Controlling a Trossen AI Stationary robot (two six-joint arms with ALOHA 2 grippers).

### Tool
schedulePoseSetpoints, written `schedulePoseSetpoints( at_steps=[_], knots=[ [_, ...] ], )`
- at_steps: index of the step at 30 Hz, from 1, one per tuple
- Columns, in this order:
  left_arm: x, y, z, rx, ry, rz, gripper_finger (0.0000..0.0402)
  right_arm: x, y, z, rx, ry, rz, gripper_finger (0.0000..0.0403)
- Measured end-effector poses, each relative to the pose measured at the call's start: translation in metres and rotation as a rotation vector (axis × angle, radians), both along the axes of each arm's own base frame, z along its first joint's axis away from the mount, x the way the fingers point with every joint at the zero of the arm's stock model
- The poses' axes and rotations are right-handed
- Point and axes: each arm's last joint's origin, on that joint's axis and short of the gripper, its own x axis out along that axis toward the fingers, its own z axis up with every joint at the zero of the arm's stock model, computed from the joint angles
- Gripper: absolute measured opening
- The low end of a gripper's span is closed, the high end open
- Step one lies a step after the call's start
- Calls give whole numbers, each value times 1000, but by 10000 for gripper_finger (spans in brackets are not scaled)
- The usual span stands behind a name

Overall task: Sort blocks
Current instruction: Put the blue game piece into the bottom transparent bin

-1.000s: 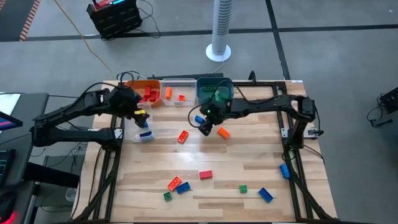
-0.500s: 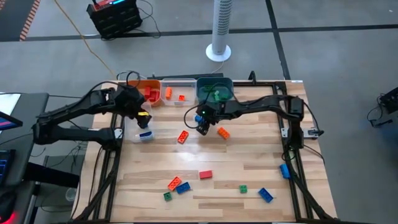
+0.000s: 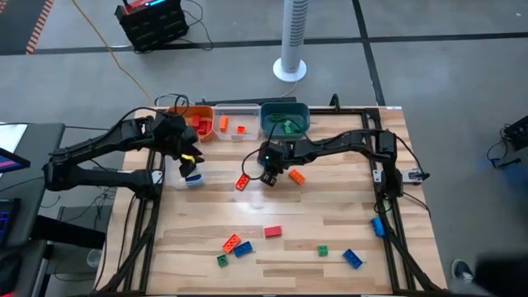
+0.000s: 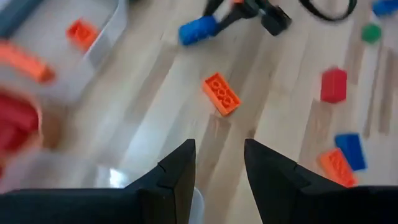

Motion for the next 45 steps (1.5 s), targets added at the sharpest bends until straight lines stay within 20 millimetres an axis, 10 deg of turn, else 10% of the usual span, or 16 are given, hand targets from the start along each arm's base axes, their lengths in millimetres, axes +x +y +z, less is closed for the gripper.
schedulePoseSetpoints(
  at_steps=[6, 14, 19, 45],
  knots=[
    [6, 2, 4, 150, -40, -142, 133, 2, 0, 40, -55, -50, 90, 44],
    [14, 5, 13, 251, -145, -190, 189, -5, 15, 142, -208, -245, 369, 57],
    [29, 10, 14, 293, -192, -203, 240, -2, 10, 172, -235, -378, 410, 58],
    [79, 3, 10, 475, -285, -356, 279, 2, 16, 187, -196, -447, 472, 59]
  ],
)
